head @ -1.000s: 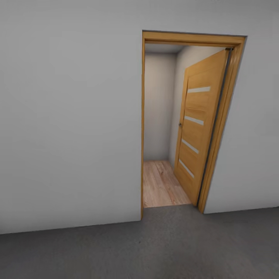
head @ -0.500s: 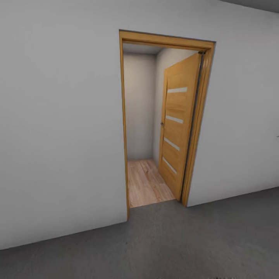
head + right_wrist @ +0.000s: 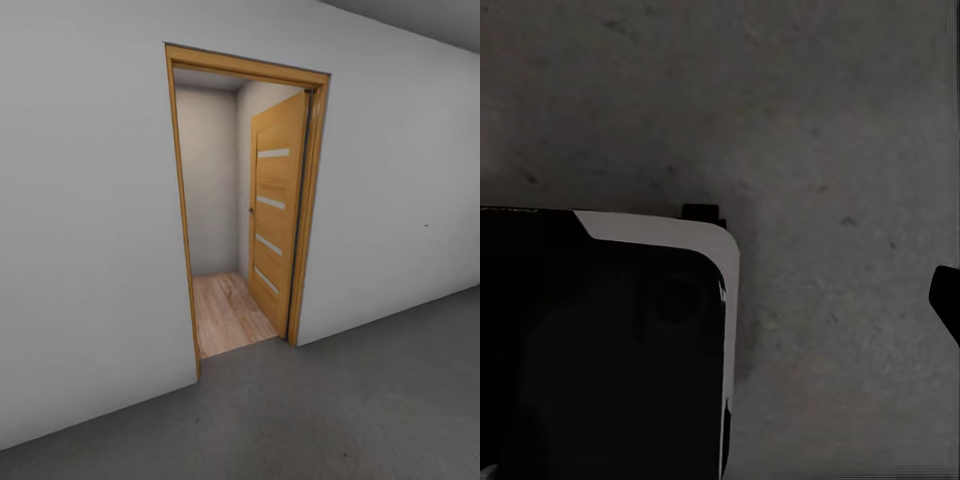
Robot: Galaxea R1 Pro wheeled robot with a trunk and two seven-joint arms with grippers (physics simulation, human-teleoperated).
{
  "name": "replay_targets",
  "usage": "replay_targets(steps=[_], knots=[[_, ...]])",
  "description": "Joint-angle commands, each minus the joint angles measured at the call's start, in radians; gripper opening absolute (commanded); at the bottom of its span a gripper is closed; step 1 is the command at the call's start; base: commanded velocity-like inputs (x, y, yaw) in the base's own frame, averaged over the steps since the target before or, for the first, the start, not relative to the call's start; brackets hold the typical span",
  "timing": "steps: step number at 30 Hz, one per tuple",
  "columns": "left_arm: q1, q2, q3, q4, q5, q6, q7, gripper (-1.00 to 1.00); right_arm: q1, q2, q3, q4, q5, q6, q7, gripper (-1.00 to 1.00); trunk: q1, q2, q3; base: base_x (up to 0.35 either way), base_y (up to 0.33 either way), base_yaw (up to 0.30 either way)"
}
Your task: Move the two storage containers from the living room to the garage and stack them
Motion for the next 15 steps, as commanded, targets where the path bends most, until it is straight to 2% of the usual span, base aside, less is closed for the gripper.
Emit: replay_targets(steps=[1,5,9,15], knots=[[-0.001,0.0,-0.004,0.001,0.009,-0.002,-0.004,1.0,-0.002,0.0,0.007,0.003,-0.003,-0.006,0.003,1.0,0.0,-0.002,-0.003,0.0,0.0,-0.232],[-0.001,0.0,-0.004,0.0,0.008,-0.002,-0.004,1.0,-0.002,-0.001,0.007,0.003,0.0,-0.006,0.003,1.0,0.0,-0.002,-0.006,0.0,0.0,-0.164],[-0.001,0.0,-0.004,0.0,0.008,-0.002,-0.004,1.0,-0.002,0.0,0.008,0.003,0.006,-0.005,0.001,1.0,0.0,-0.002,-0.007,0.008,0.0,-0.043],[-0.001,0.0,-0.004,0.0,0.007,0.002,-0.004,1.0,-0.002,0.0,0.013,0.003,0.007,-0.004,-0.008,1.0,0.0,-0.002,-0.007,0.212,0.0,-0.008]])
